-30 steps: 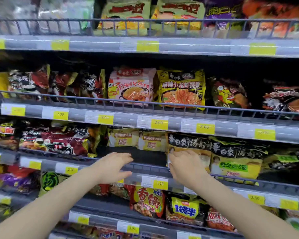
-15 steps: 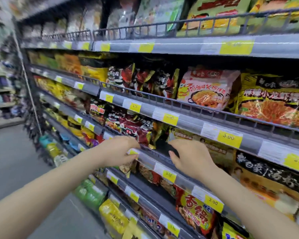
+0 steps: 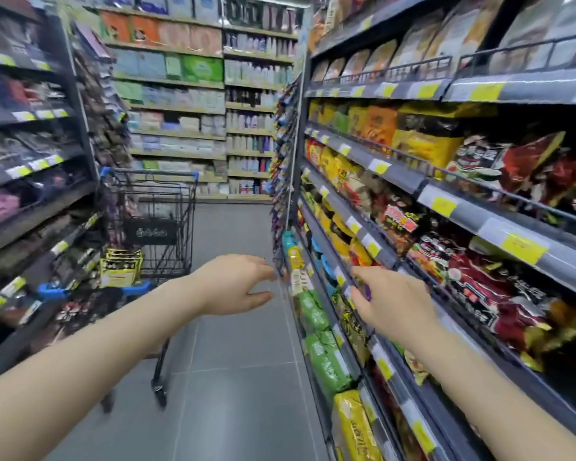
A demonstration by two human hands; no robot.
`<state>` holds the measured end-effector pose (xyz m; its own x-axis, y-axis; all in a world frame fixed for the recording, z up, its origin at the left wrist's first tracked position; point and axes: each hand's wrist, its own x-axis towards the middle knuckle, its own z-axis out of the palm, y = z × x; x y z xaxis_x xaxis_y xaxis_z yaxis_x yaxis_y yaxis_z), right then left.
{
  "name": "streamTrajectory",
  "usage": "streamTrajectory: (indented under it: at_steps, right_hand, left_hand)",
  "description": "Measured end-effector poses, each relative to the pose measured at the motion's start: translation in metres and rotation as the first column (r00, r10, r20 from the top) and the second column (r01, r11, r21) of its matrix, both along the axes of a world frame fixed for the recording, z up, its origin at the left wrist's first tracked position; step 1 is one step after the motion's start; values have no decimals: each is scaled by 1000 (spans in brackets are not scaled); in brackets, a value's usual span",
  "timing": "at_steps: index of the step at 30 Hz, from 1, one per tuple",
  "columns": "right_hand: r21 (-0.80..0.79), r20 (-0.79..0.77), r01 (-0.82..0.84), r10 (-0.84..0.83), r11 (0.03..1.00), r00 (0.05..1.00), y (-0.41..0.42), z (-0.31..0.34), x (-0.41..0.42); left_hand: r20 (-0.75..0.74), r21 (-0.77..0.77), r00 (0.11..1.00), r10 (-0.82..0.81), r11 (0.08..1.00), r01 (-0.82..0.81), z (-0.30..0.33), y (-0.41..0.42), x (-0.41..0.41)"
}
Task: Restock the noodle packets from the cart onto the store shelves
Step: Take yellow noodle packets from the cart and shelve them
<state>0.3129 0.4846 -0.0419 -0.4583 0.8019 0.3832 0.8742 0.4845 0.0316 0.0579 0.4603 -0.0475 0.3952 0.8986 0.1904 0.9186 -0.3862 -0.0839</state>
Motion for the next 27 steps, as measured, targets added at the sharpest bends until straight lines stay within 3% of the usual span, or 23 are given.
streamTrajectory:
  at_steps: [12,27]
  right_hand:
    - [34,-21,-327,328,944,944,69,10,-275]
    - [-99,23,-451,456,887,890,181,-11,-518]
  left_hand:
    - [-46,24,931,362,932,-361,11,-31,-259]
    - [9,-23,837,547,837,-547,-16,25,-487]
